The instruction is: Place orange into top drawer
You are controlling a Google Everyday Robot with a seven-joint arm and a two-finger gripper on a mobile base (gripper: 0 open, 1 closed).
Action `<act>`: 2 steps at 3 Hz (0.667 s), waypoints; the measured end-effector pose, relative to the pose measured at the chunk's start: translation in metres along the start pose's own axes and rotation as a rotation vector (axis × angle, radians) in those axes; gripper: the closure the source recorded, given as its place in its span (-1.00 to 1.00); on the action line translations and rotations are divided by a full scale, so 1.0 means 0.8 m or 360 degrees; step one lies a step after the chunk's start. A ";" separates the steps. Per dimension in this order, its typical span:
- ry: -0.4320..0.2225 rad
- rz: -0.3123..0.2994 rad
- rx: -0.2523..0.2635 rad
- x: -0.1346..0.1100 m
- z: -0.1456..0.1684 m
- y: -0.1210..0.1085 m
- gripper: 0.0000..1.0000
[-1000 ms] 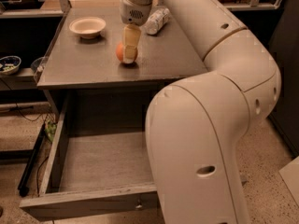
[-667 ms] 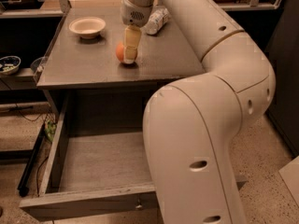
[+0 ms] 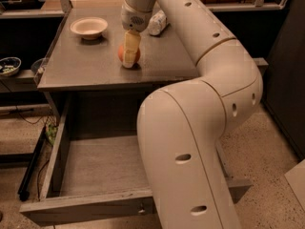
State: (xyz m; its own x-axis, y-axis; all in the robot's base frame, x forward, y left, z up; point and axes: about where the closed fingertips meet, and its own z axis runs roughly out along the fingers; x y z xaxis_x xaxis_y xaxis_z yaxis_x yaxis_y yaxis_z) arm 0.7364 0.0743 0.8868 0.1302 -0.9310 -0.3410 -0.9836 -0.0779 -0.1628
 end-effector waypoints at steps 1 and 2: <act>0.0000 0.0005 0.0023 -0.002 0.009 -0.008 -1.00; 0.0006 0.0010 -0.0002 0.001 0.026 -0.010 -1.00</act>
Offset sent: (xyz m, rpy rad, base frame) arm 0.0058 -0.0022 -0.0192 -0.0365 0.0442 0.0008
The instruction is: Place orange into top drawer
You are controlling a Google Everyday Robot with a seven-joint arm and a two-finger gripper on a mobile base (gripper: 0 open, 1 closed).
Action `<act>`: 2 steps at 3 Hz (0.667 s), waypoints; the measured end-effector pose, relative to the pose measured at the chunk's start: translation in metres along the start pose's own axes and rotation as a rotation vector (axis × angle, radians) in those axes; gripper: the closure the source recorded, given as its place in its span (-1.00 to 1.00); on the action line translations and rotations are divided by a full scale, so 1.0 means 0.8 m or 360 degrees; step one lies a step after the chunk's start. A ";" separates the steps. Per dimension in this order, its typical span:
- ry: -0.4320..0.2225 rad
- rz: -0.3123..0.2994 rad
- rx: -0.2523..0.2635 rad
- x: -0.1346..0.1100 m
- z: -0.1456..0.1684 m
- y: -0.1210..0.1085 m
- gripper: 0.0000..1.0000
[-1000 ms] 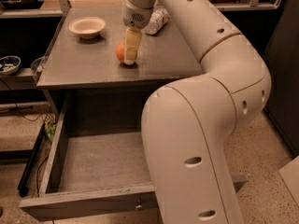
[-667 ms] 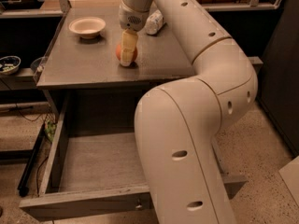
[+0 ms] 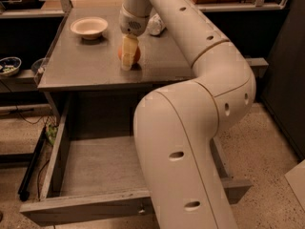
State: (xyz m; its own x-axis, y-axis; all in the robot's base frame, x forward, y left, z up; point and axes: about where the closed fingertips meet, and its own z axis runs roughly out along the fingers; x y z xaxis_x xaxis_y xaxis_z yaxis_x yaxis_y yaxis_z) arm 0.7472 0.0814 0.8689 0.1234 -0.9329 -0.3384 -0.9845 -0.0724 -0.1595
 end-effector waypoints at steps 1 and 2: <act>-0.0001 0.0001 -0.0006 0.000 0.003 0.000 -1.00; -0.0013 0.0015 -0.0049 0.007 0.018 0.004 -1.00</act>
Offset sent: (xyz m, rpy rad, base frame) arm -0.0105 -0.0078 -0.0115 -0.0193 0.0708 0.0257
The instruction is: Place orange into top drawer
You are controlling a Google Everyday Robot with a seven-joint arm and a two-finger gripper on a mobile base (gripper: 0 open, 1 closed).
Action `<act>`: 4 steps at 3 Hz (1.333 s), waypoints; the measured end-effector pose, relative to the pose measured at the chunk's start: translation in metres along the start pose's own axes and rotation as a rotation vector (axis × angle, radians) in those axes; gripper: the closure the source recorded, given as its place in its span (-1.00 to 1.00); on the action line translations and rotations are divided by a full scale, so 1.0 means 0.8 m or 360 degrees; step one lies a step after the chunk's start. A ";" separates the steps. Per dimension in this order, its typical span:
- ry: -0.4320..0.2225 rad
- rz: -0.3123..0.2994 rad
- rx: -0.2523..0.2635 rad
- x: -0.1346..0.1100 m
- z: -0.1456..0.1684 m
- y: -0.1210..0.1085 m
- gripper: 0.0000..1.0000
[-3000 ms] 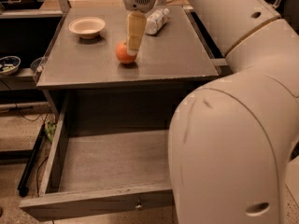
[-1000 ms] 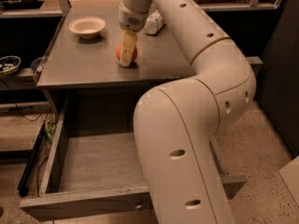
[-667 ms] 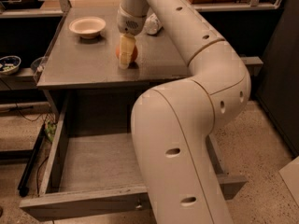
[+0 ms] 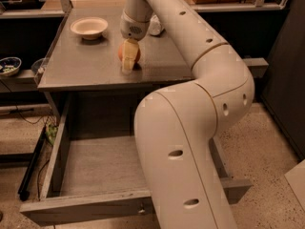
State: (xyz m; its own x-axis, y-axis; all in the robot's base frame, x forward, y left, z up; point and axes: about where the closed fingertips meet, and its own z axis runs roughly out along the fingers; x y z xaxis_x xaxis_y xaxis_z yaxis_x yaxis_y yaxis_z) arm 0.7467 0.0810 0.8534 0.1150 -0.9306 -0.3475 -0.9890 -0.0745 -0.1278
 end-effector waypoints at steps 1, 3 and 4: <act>-0.0009 0.0032 -0.0031 0.010 0.010 0.003 -1.00; -0.0050 0.0087 0.0002 0.029 0.011 -0.003 -1.00; -0.0050 0.0087 0.0002 0.029 0.011 -0.003 -0.46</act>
Offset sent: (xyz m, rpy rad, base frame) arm -0.0067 -0.0514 -0.0117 0.0450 0.0504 -0.0833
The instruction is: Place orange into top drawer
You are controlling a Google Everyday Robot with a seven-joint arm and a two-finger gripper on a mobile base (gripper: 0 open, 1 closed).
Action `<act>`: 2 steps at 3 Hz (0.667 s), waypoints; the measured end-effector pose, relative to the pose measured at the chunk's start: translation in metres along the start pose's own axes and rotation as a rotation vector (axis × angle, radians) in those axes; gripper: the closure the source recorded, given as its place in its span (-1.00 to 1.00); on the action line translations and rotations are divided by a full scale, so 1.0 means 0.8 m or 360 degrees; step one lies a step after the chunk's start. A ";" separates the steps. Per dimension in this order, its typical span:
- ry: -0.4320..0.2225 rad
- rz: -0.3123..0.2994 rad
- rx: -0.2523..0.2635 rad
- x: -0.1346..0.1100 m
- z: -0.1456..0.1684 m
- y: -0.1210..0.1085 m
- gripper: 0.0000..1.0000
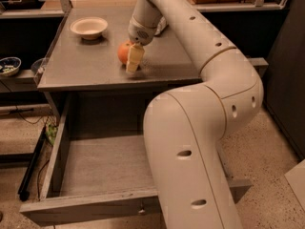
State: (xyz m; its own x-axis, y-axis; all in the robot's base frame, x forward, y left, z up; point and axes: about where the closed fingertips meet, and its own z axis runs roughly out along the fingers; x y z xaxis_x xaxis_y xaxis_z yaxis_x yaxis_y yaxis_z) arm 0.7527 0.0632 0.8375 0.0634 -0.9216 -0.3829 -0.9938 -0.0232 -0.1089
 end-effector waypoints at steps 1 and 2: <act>0.0000 0.0000 0.0000 0.000 0.000 0.000 0.00; 0.0000 0.0000 0.0000 0.000 0.000 0.000 0.62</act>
Offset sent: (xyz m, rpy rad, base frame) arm 0.0000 0.0000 0.0000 0.0000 0.0000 0.0000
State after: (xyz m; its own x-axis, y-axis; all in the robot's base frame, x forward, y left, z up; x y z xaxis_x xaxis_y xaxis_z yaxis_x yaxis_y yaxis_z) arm 0.7527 0.0632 0.8375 0.0634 -0.9216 -0.3830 -0.9938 -0.0232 -0.1089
